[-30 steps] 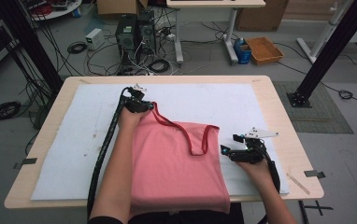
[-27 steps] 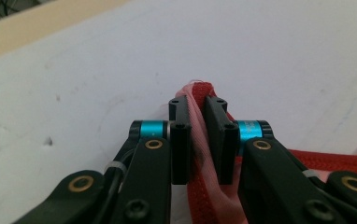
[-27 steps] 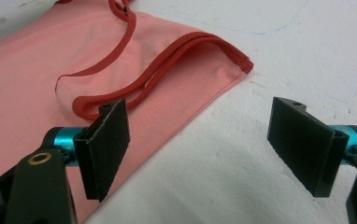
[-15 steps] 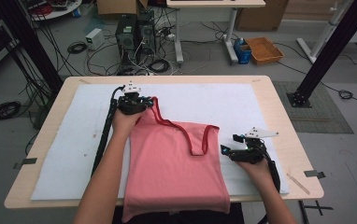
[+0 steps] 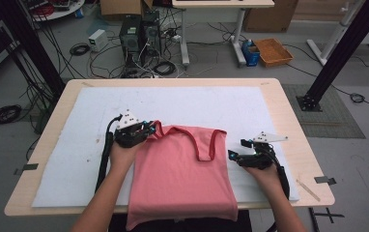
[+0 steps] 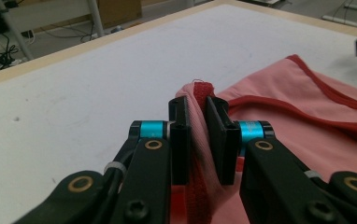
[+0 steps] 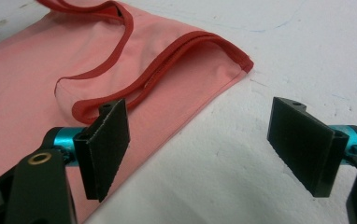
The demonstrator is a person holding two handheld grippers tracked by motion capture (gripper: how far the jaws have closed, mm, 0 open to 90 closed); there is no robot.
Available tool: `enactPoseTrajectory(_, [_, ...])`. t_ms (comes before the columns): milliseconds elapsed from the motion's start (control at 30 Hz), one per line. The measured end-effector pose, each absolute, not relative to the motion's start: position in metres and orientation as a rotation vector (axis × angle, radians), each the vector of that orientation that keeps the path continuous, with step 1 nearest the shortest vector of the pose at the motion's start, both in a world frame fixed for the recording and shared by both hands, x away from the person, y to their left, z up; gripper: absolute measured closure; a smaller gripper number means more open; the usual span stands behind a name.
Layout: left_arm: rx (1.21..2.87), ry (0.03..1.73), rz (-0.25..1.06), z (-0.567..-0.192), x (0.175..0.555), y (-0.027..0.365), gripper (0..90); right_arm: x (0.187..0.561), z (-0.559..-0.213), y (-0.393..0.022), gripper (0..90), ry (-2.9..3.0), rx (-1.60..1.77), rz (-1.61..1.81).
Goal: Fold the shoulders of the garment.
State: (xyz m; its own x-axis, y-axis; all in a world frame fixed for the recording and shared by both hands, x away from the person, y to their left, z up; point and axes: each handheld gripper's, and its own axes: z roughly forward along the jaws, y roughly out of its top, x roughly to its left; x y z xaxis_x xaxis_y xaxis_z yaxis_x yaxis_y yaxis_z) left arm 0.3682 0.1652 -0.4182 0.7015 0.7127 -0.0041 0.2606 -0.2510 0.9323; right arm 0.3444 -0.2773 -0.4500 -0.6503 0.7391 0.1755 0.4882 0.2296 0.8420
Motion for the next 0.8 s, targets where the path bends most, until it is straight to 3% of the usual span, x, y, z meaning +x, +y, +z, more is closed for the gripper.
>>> enactPoseTrajectory(167, [1.816,0.770,0.487,-0.430,0.337,0.169,65.0,0.344,-0.450,-0.277,20.9,2.245,1.147,1.378])
enactPoseTrajectory(267, [1.850,0.748,0.476,-0.436,0.328,0.170,66.7,0.345,-0.450,-0.276,20.9,2.250,1.152,1.371])
enactPoseTrajectory(533, [1.808,0.779,0.406,-0.430,0.337,0.183,55.3,0.345,-0.450,-0.275,20.9,2.261,1.146,1.353])
enactPoseTrajectory(800, [1.919,0.724,0.308,-0.438,0.340,0.169,58.4,0.345,-0.450,-0.274,21.0,2.265,1.142,1.343])
